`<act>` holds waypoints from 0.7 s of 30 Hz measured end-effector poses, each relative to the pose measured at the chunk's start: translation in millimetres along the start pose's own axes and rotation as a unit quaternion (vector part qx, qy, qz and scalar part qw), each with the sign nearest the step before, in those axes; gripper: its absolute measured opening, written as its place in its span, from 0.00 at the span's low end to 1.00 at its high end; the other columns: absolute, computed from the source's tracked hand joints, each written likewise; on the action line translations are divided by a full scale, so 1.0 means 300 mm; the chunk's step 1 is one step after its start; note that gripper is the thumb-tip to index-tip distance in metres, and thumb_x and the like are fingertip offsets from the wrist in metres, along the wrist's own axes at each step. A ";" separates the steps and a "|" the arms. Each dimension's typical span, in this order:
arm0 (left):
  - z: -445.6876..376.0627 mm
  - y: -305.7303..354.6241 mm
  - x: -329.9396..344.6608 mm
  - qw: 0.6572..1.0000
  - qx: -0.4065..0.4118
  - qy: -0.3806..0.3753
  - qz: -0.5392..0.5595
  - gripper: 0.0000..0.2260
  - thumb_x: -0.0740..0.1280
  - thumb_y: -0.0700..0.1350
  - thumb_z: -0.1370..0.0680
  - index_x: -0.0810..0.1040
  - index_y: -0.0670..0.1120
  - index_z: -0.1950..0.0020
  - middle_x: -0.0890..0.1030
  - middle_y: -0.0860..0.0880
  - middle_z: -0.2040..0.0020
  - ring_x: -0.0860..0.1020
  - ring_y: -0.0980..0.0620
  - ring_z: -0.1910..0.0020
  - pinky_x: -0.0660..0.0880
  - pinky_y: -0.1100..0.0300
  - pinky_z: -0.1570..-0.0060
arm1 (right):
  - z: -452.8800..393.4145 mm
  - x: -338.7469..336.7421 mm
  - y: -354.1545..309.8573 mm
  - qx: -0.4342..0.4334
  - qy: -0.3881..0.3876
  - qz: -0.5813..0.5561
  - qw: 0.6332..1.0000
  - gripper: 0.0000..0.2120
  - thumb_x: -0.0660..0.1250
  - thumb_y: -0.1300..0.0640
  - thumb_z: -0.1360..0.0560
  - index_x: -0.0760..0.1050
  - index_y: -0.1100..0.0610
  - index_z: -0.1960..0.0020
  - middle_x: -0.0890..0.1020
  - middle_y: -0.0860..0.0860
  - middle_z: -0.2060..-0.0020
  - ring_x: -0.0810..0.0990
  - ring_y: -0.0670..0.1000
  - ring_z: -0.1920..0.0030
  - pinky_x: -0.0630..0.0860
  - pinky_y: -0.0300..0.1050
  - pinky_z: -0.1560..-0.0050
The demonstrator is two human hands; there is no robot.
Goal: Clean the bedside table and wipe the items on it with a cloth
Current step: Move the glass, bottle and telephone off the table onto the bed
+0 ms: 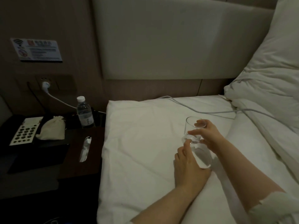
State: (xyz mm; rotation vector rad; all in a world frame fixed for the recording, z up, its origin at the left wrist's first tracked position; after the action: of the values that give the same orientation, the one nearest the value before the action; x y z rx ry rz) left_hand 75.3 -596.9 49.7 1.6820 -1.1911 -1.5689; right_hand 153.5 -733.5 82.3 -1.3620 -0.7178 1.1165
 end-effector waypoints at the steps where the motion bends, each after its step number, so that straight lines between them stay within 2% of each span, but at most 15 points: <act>1: -0.004 -0.009 0.012 1.000 -0.011 0.002 0.011 0.44 0.71 0.63 0.36 0.50 0.59 0.27 0.69 0.51 0.35 0.69 0.49 0.38 0.70 0.55 0.39 | -0.005 -0.004 0.011 0.002 0.002 -0.002 1.000 0.30 0.77 0.70 0.37 0.71 0.57 0.39 0.77 0.53 0.44 0.78 0.54 0.47 0.78 0.54 0.48; 4: -0.021 -0.041 0.028 0.997 -0.042 0.006 0.063 0.45 0.72 0.62 0.37 0.50 0.61 0.26 0.69 0.53 0.34 0.70 0.51 0.36 0.72 0.55 0.40 | -0.019 -0.001 0.037 0.005 0.006 -0.006 1.000 0.30 0.77 0.69 0.36 0.70 0.57 0.38 0.77 0.53 0.43 0.77 0.56 0.44 0.76 0.59 0.41; 7: -0.043 -0.069 0.035 0.992 -0.064 -0.011 0.110 0.47 0.74 0.55 0.36 0.47 0.66 0.27 0.66 0.54 0.30 0.69 0.51 0.33 0.74 0.54 0.40 | -0.033 0.020 0.049 0.000 0.005 0.002 1.000 0.31 0.77 0.69 0.36 0.69 0.58 0.37 0.76 0.54 0.41 0.76 0.58 0.41 0.75 0.58 0.39; 11: -0.050 -0.098 0.043 0.978 -0.105 -0.045 0.174 0.50 0.74 0.49 0.32 0.38 0.74 0.30 0.60 0.53 0.25 0.69 0.51 0.31 0.73 0.54 0.37 | -0.046 0.060 0.071 0.009 0.003 0.025 1.000 0.31 0.77 0.68 0.36 0.69 0.58 0.38 0.76 0.54 0.40 0.76 0.58 0.43 0.76 0.57 0.41; 15: -0.044 -0.102 0.050 0.964 -0.127 -0.071 0.223 0.52 0.75 0.49 0.33 0.36 0.74 0.31 0.52 0.57 0.23 0.61 0.54 0.26 0.69 0.54 0.33 | -0.052 0.077 0.077 0.019 0.017 0.034 0.999 0.33 0.77 0.68 0.36 0.68 0.58 0.35 0.75 0.54 0.38 0.76 0.56 0.44 0.75 0.50 0.48; 17: -0.043 -0.104 0.052 0.955 -0.135 -0.084 0.250 0.52 0.74 0.49 0.32 0.35 0.73 0.30 0.50 0.59 0.23 0.59 0.55 0.26 0.69 0.53 0.32 | -0.049 0.085 0.075 0.026 0.012 0.049 0.998 0.37 0.76 0.69 0.35 0.64 0.60 0.30 0.73 0.55 0.35 0.74 0.54 0.45 0.71 0.45 0.52; 18: -0.040 -0.096 0.052 0.949 -0.142 -0.094 0.266 0.51 0.74 0.48 0.31 0.36 0.71 0.29 0.48 0.58 0.23 0.60 0.54 0.26 0.68 0.53 0.32 | -0.049 0.087 0.075 0.029 0.011 0.057 0.998 0.40 0.75 0.70 0.34 0.61 0.60 0.28 0.72 0.55 0.33 0.74 0.55 0.42 0.70 0.45 0.51; 19: -0.037 -0.086 0.056 0.940 -0.149 -0.110 0.287 0.50 0.72 0.51 0.31 0.36 0.69 0.27 0.48 0.55 0.22 0.60 0.53 0.26 0.66 0.52 0.30 | -0.049 0.086 0.074 0.031 0.012 0.063 0.997 0.43 0.75 0.70 0.34 0.57 0.60 0.26 0.70 0.55 0.31 0.72 0.56 0.38 0.69 0.46 0.48; 21: -0.018 -0.073 0.062 0.889 -0.216 -0.145 0.377 0.49 0.66 0.63 0.39 0.36 0.70 0.28 0.51 0.52 0.22 0.62 0.51 0.27 0.67 0.53 0.31 | -0.045 0.079 0.068 0.034 0.020 0.071 0.997 0.47 0.74 0.69 0.33 0.50 0.58 0.23 0.65 0.54 0.26 0.67 0.59 0.30 0.68 0.50 0.41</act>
State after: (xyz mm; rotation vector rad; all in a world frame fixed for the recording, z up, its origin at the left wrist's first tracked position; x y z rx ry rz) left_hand 84.3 -603.9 22.8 0.5844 -1.2944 -1.4340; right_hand 170.3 -719.9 56.0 -1.3912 -0.5554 1.2113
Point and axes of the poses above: each hand's wrist, its own z-axis away from the middle knuckle, its own x-axis out of the palm, y = z × x, the point moved 9 cm from there along -z, towards the middle knuckle
